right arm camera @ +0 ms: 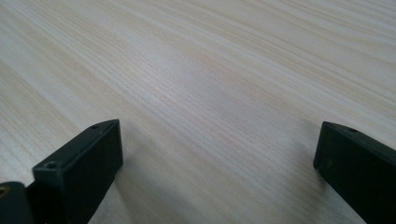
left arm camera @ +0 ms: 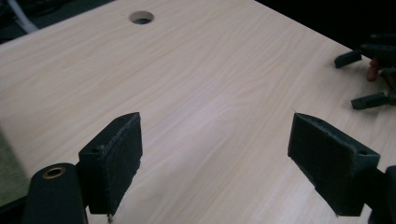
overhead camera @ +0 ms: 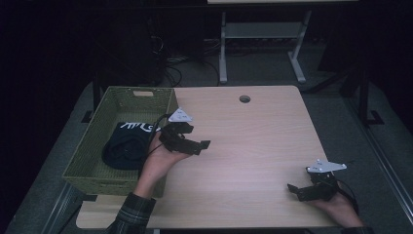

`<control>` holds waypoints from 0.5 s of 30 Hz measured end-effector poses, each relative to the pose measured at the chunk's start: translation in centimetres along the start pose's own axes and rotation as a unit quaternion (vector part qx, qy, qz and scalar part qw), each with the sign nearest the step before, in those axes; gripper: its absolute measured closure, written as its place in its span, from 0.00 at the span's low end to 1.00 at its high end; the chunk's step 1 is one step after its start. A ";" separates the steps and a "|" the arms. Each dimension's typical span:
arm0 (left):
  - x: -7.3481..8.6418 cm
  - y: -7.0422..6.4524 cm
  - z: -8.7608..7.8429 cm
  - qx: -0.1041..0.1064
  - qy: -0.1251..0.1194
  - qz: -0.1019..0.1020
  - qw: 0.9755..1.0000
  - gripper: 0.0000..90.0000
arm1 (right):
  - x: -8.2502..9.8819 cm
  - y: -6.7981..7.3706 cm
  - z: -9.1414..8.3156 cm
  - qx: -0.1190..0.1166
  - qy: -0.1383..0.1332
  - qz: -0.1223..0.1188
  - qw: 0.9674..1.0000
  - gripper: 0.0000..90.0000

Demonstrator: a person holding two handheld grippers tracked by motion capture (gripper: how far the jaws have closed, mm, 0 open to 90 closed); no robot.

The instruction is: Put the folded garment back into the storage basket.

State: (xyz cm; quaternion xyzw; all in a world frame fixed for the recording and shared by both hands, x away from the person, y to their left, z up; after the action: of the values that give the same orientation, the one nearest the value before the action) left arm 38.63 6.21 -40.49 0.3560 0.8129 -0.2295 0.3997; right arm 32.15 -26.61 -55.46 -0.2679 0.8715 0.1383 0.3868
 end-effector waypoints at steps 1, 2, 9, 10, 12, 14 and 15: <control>0.2 -0.4 0.5 0.003 0.003 0.003 1.000 0.19 | 0.0 0.0 0.0 0.000 0.000 0.000 1.000 0.01; 0.3 -0.6 0.7 0.005 0.004 0.006 1.000 0.19 | 0.0 0.0 0.0 0.000 0.000 0.000 1.000 0.01; 2.0 -2.3 3.0 0.015 0.018 0.015 1.000 0.18 | 0.0 0.0 0.0 0.000 0.000 0.000 1.000 0.01; 2.3 -2.5 3.3 0.014 0.019 0.015 1.000 0.18 | 0.0 0.0 0.0 0.000 0.000 0.000 1.000 0.01; 2.8 -2.7 3.7 0.012 0.022 0.022 0.999 0.17 | 0.0 0.0 0.0 0.000 0.000 0.000 1.000 0.01; 3.6 -2.9 4.1 0.012 0.026 0.023 0.999 0.17 | 0.0 0.0 0.0 0.000 0.000 0.000 1.000 0.01; 4.4 -3.1 4.6 0.010 0.032 0.023 0.999 0.17 | 0.0 0.0 0.0 0.000 0.000 0.000 1.000 0.01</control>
State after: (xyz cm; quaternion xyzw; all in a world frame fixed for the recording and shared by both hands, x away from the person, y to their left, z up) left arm 36.60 2.98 -46.45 0.3860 0.8143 -0.2172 0.3752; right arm 32.14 -26.60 -55.46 -0.2677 0.8715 0.1385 0.3867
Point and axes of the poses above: each handheld gripper's, and its own axes: z roughly forward along the jaws, x roughly out of its underside, y roughly to its left, the point moved 10 cm from there along z, roughly forward along the jaws, and after that the axes turned 4 degrees about -y, right-handed, at the moved point
